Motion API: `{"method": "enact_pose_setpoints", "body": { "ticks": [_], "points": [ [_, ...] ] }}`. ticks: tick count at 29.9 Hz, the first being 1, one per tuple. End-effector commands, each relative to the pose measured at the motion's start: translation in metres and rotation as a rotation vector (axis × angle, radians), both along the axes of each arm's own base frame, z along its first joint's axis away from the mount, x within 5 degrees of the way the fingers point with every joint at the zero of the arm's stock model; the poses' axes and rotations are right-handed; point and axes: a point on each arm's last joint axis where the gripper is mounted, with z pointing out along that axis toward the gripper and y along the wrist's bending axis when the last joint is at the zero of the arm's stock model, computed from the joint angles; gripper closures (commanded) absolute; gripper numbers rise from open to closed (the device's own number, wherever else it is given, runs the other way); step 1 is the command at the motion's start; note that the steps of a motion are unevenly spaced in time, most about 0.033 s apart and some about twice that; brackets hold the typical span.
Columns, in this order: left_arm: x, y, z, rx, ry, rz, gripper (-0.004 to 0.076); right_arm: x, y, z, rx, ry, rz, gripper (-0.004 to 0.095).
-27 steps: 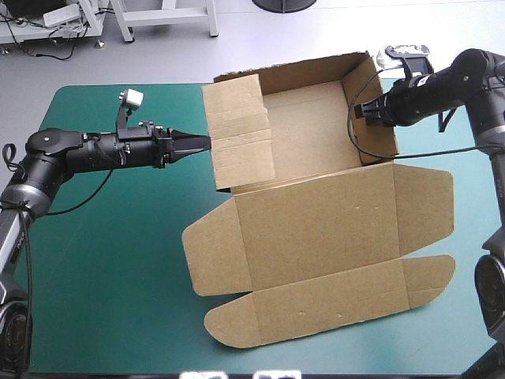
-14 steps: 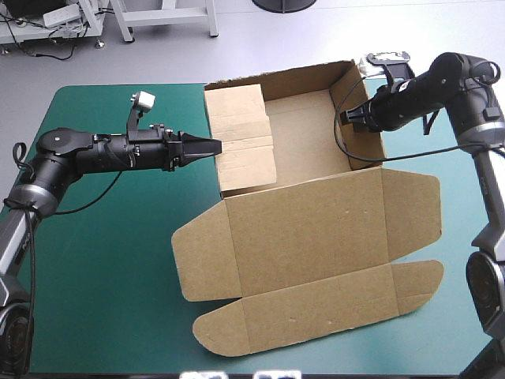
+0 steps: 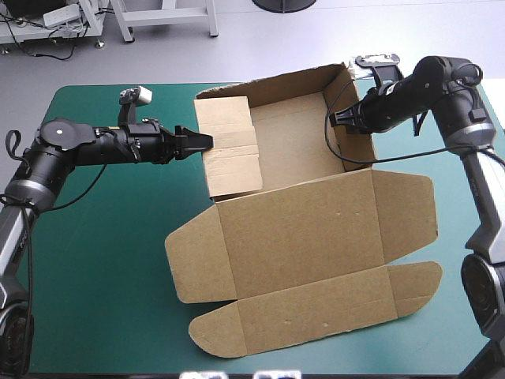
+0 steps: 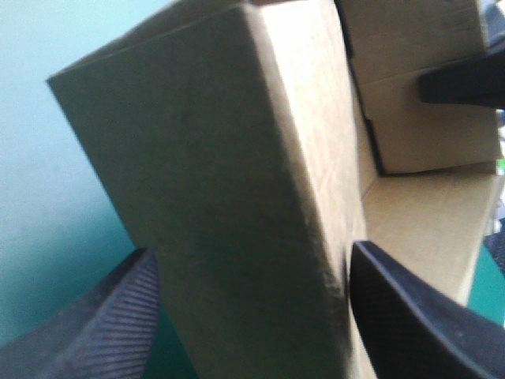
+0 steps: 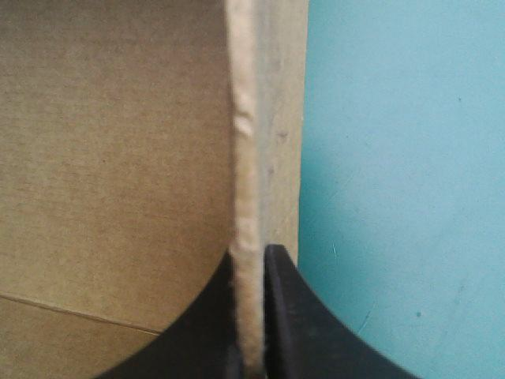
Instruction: Fold the box
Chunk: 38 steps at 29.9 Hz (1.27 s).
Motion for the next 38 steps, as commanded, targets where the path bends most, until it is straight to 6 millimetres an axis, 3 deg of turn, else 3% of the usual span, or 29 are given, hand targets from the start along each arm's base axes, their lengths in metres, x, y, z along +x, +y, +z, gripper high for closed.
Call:
{"method": "enact_pose_setpoints", "body": {
  "ticks": [1, 10, 17, 24, 29, 32, 34, 38],
  "points": [
    [-0.006, -0.008, 0.021, 0.014, -0.052, 0.072, 0.0230, -0.010, 0.006, 0.028, 0.068, -0.117, -0.019, 0.0924],
    [-0.005, -0.040, 0.023, 0.063, -0.104, 0.177, 0.0269, -0.014, 0.034, 0.030, 0.000, -0.184, -0.050, 0.0923],
    [-0.002, -0.037, 0.014, 0.194, -0.059, 0.342, 0.0319, -0.016, 0.045, 0.031, -0.003, -0.206, -0.072, 0.0921],
    [0.000, -0.041, 0.020, 0.068, -0.040, 0.397, 0.0336, -0.019, 0.054, 0.031, -0.015, -0.216, -0.064, 0.0921],
    [0.001, -0.046, 0.024, 0.033, -0.085, 0.396, 0.0451, -0.020, 0.055, 0.031, -0.009, -0.211, -0.063, 0.0921],
    [-0.001, -0.054, 0.026, 0.034, -0.112, 0.379, 0.0572, -0.020, 0.055, 0.031, -0.007, -0.208, -0.067, 0.0921],
    [-0.002, -0.061, 0.029, 0.034, -0.166, 0.370, 0.0702, -0.020, 0.055, 0.031, -0.006, -0.207, -0.069, 0.0921],
    [-0.005, -0.072, 0.035, 0.019, -0.247, 0.364, 0.0729, -0.022, 0.059, 0.031, -0.002, -0.203, -0.063, 0.0919]
  ]
}}
